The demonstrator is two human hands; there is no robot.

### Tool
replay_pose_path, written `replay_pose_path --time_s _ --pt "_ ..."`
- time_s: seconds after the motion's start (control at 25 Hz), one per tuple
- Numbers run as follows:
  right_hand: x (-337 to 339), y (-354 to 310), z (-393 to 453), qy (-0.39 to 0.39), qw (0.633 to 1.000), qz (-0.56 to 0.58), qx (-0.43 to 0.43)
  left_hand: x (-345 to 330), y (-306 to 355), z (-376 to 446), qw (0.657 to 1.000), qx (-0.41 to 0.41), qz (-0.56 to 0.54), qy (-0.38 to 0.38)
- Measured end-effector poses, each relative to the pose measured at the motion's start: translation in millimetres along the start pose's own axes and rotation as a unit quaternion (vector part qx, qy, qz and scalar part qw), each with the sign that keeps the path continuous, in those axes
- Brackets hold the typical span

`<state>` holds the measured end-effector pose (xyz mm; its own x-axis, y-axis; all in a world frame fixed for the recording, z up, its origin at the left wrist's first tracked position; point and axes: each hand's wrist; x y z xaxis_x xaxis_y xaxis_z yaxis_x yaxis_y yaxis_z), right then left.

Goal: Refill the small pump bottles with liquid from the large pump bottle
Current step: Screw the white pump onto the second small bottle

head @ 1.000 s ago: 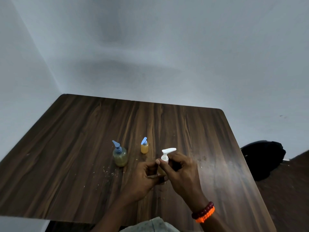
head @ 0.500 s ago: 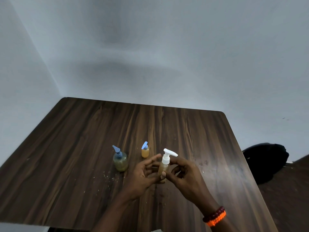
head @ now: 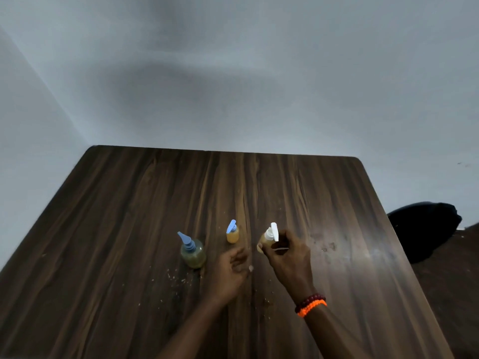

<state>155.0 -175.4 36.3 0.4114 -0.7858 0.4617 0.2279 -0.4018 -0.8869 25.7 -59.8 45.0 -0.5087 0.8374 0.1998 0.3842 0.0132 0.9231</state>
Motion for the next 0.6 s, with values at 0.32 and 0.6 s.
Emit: replay_pose_path --time_s 0.32,0.6 --pt "-54.2 52.8 43.9 0.027 0.994 -0.034 -0.099 44.0 -74.9 -16.8 0.981 0.152 0.009 0.123" --pt "-67.6 61.2 50.3 0.022 0.992 -0.05 -0.116 56.9 -91.1 -12.4 0.959 0.196 0.009 0.203"
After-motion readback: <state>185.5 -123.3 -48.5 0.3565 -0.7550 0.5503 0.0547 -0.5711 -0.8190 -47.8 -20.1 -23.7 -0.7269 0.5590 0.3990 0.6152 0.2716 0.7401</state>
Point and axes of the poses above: each hand's wrist, its own z-axis towards the middle knuckle, its own x-axis out of the back of the hand, y = z × x, and after that the axes turned 3 degrees about -x, right-handed
